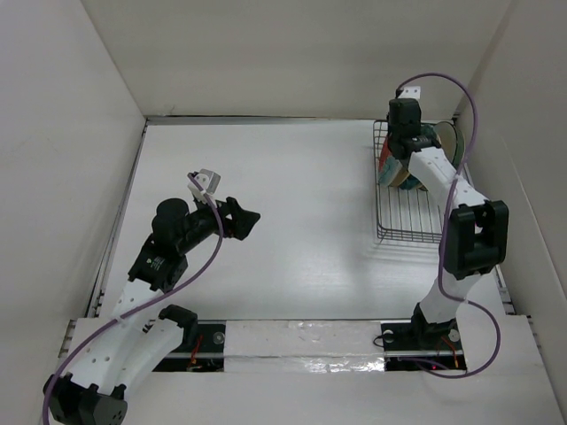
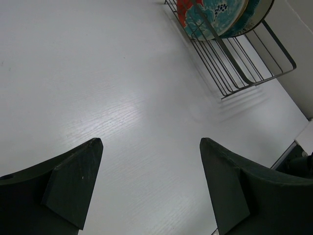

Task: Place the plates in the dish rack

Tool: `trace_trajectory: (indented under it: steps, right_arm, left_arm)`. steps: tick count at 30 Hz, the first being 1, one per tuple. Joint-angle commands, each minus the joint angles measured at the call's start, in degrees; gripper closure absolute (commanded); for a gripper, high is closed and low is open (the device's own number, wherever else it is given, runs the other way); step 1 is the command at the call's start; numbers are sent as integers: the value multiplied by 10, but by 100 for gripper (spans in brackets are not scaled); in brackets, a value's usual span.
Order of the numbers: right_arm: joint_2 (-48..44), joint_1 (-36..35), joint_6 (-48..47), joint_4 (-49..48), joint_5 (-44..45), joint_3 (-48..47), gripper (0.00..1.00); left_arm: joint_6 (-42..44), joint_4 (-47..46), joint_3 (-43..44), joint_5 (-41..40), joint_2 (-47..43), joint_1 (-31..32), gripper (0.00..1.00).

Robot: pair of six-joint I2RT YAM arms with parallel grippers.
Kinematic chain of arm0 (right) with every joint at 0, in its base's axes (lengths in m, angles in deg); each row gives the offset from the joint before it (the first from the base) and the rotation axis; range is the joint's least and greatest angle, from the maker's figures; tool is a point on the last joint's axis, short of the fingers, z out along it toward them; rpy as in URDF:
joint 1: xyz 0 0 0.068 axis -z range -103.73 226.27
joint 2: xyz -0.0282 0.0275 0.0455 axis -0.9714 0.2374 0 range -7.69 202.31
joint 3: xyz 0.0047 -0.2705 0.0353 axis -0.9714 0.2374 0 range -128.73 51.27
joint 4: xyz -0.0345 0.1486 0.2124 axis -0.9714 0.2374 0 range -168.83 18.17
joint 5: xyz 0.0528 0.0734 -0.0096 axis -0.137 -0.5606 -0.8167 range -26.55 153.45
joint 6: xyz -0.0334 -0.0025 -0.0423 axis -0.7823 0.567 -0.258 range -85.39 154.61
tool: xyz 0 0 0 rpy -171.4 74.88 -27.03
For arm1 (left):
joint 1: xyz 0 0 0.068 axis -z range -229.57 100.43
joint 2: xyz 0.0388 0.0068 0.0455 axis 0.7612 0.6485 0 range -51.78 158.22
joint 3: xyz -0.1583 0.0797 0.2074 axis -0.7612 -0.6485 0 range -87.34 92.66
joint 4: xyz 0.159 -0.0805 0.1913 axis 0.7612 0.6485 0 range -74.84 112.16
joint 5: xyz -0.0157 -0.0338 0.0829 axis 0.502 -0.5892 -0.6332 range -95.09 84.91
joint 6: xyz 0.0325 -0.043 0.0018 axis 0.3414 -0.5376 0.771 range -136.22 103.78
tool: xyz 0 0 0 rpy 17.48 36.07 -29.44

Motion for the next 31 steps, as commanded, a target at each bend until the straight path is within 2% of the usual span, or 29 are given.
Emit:
trace_trajectory:
  steps: [1, 2, 3, 5, 6, 9, 14, 17, 20, 21, 24, 27, 31]
  right_arm:
    - [-38, 2, 35, -65, 11, -11, 52]
    - [-45, 2, 38, -63, 13, -10, 45]
    - [-62, 2, 53, -60, 20, -10, 32]
    - [-84, 2, 70, -49, 17, -5, 22]
    - [-112, -5, 84, -48, 16, 0, 13]
    - [-163, -25, 105, -53, 1, 32, 3]
    - [-314, -98, 130, -101, -41, 114, 1]
    - [-409, -157, 146, -138, -106, 181, 2]
    - [-501, -198, 164, -178, -194, 255, 5]
    - [-521, -204, 183, -212, -250, 273, 6]
    - [-582, -230, 210, -234, -354, 336, 7]
    - [-618, -253, 214, -234, -382, 368, 7]
    - [-642, -260, 209, -223, -365, 396, 7]
  left_arm:
    - [2, -24, 13, -9, -6, 2, 21]
    - [-4, -26, 12, -10, -4, 2, 21]
    - [-8, -27, 11, -10, -4, 2, 21]
    - [-16, -29, 9, -3, -3, 2, 20]
    - [-20, -29, 9, -4, -4, 2, 20]
    - [-28, -47, 10, -17, -6, 2, 18]
    - [-48, -56, 25, -45, -21, 2, 14]
    - [-54, -48, 51, -71, -32, 2, 14]
    - [-53, -34, 81, -104, -47, 2, 10]
    - [-53, -34, 87, -118, -52, 2, 9]
    - [-50, -16, 116, -147, -68, 2, 9]
    - [-45, -17, 133, -173, -84, 2, 9]
    - [-49, -12, 153, -177, -81, 2, 10]
